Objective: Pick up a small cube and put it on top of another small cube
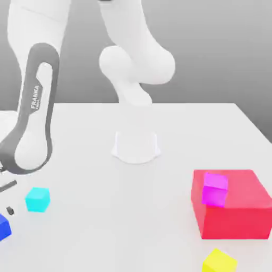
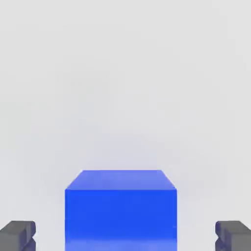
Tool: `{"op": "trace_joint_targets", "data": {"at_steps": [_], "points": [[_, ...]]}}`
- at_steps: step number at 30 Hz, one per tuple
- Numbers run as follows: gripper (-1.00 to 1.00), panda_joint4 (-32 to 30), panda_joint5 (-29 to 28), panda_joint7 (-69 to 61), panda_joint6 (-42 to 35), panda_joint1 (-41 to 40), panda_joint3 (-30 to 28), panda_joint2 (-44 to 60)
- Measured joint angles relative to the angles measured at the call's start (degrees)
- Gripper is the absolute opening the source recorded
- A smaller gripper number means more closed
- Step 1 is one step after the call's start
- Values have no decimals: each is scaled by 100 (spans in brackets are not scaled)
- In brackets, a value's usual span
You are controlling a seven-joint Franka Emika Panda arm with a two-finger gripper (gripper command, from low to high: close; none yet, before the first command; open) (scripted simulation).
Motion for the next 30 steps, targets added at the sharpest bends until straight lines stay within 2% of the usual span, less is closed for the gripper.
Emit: {"op": "trace_joint_targets", "data": {"at_steps": [5,10,30], "points": [[-100,7,17,-19,12,-20,20,30],[-100,-181,-422,188,-623,262,-255,-762],[-100,22,-2110,-4031,-1475,1776,2431,-762]]}}
